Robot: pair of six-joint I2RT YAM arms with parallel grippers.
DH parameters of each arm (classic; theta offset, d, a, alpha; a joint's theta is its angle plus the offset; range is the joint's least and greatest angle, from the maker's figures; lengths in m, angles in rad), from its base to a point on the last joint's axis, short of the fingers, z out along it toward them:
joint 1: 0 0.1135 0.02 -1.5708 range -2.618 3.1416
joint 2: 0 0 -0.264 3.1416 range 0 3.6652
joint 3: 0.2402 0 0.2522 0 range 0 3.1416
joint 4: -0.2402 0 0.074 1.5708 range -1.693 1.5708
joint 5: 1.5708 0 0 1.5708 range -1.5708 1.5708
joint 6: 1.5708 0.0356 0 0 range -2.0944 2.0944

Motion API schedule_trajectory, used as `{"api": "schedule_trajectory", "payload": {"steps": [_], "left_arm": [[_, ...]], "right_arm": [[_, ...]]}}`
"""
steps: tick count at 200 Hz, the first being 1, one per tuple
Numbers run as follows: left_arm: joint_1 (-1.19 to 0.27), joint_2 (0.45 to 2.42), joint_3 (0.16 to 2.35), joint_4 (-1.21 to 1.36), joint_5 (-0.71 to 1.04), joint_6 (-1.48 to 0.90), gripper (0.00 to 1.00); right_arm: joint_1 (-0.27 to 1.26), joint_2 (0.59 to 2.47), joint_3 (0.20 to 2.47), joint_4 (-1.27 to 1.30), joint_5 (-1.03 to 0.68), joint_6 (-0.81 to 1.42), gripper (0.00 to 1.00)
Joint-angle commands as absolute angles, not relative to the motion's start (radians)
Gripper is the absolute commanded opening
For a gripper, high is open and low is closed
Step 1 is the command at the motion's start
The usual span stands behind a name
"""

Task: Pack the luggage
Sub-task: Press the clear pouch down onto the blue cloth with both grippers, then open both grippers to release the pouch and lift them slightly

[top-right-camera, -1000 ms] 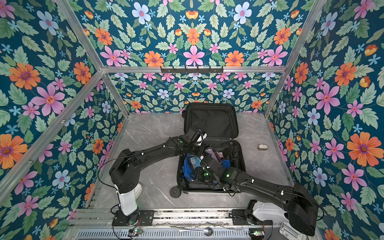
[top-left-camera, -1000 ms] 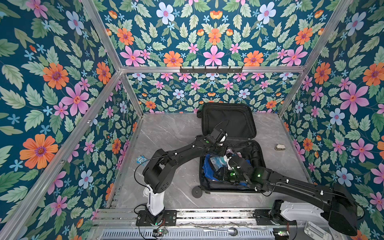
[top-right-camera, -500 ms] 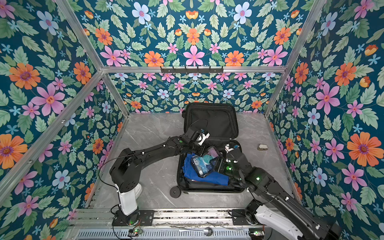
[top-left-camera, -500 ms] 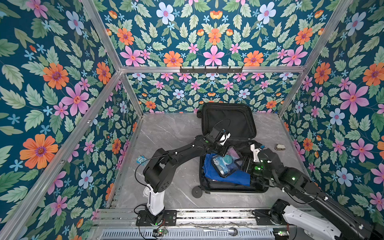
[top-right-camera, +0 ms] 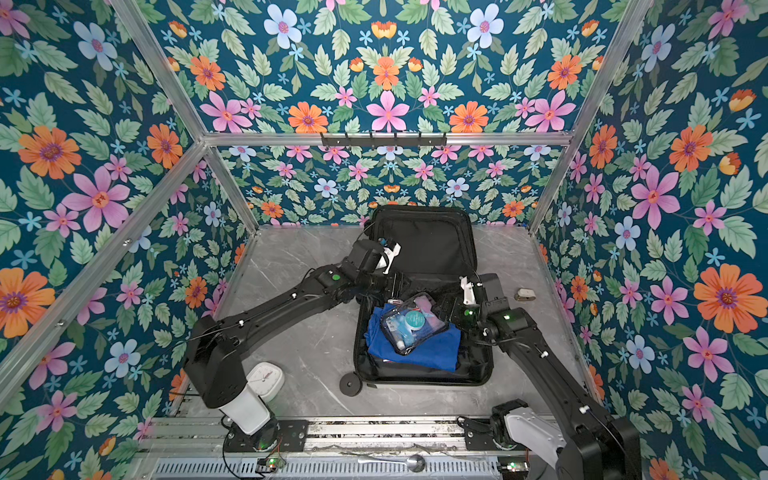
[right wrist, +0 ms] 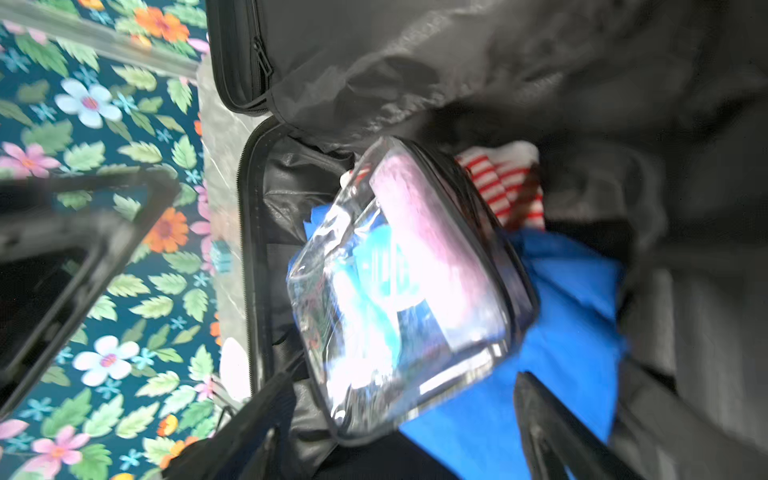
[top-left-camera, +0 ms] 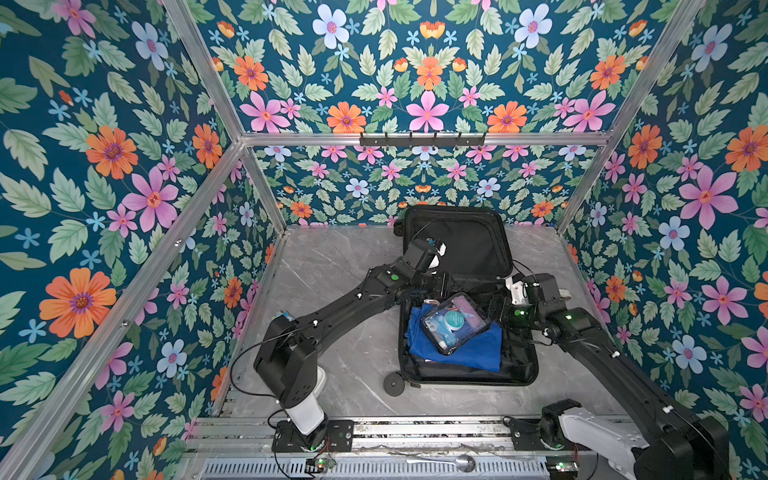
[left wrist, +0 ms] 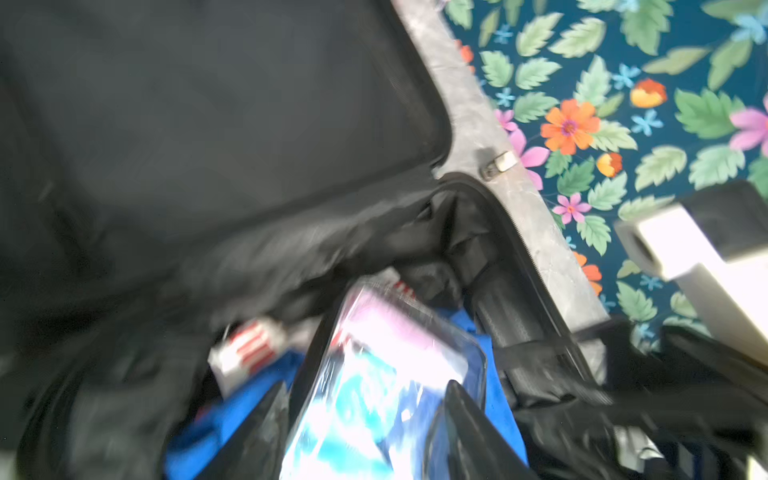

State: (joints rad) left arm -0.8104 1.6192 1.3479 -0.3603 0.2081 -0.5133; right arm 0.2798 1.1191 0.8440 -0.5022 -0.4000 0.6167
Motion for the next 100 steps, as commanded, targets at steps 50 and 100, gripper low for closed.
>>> {"api": "schedule_trajectory", "payload": {"steps": [50,100], "left_arm": [[-0.825,1.349,0.919,-0.199,0.260,-0.957,0.62],[-0.851,1.421,0.849,-0.045,0.316,-1.027,0.63]], "right_arm": [[0.275,1.304,0.899,-0.439,-0.445,0.479,0.78],[0.274,1.329,0.896,-0.418,-0.481,0.485,0.74]]}}
